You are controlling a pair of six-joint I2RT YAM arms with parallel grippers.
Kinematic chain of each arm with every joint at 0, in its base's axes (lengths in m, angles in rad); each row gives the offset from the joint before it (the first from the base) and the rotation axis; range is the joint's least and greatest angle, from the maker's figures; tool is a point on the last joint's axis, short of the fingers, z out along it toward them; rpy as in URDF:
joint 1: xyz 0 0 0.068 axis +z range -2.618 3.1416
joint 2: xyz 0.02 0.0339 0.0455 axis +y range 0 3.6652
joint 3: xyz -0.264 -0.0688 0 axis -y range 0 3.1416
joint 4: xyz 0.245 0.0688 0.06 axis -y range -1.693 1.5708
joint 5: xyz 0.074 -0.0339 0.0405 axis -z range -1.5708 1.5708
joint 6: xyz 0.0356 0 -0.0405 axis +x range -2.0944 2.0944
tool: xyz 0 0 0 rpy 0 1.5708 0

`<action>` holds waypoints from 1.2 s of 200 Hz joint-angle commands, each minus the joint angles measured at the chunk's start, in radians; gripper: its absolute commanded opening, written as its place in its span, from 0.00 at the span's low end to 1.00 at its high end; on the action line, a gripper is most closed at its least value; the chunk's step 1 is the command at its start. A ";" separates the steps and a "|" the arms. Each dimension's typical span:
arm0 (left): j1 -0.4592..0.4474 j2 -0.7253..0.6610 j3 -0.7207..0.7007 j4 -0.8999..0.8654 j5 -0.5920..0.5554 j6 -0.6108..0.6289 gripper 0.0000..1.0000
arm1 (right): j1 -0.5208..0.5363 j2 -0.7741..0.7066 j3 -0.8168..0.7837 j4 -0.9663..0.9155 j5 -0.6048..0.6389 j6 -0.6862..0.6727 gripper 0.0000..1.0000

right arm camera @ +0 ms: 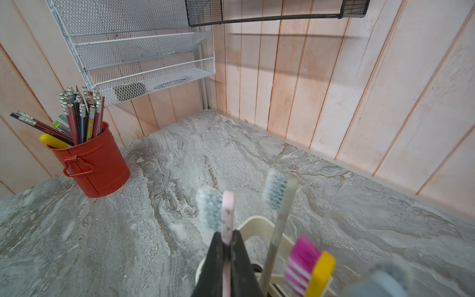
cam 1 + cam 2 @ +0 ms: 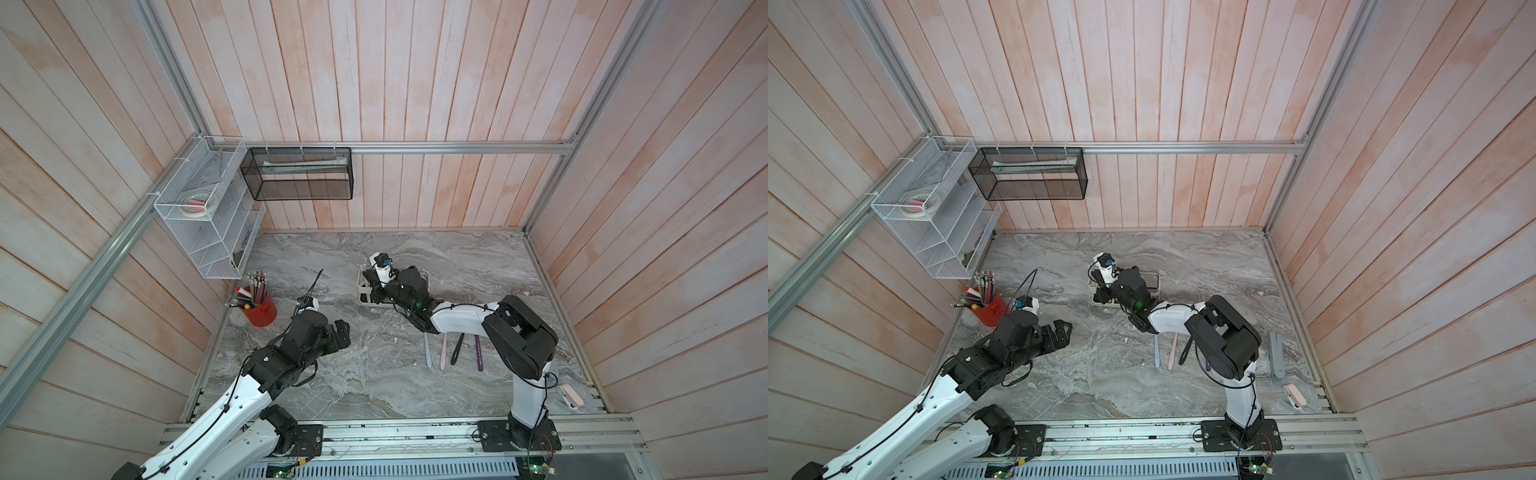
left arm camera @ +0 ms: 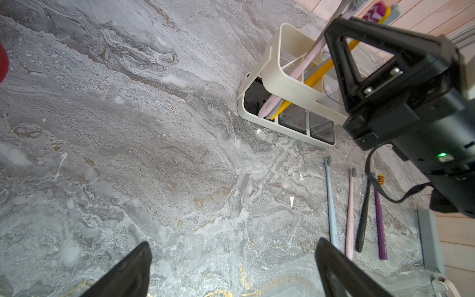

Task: Place the toothbrush into the toothbrush holder
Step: Place the toothbrush in the toothbrush holder.

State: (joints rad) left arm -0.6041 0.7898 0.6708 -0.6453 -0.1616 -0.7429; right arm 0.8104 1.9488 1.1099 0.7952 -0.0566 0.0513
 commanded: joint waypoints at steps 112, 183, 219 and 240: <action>0.004 -0.014 -0.014 0.020 0.001 0.025 1.00 | 0.006 0.064 -0.036 0.122 0.015 0.031 0.00; 0.004 -0.012 -0.014 0.022 0.005 0.027 1.00 | 0.012 0.054 -0.059 0.125 0.009 0.042 0.05; 0.005 -0.012 -0.014 0.021 0.004 0.028 1.00 | 0.019 0.020 -0.080 0.135 0.015 0.044 0.16; 0.004 -0.012 -0.015 0.021 0.004 0.027 1.00 | 0.023 0.005 -0.085 0.137 0.015 0.039 0.22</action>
State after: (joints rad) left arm -0.6041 0.7879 0.6689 -0.6361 -0.1616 -0.7322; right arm 0.8215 1.9911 1.0409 0.9337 -0.0425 0.0853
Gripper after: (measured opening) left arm 0.999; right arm 0.182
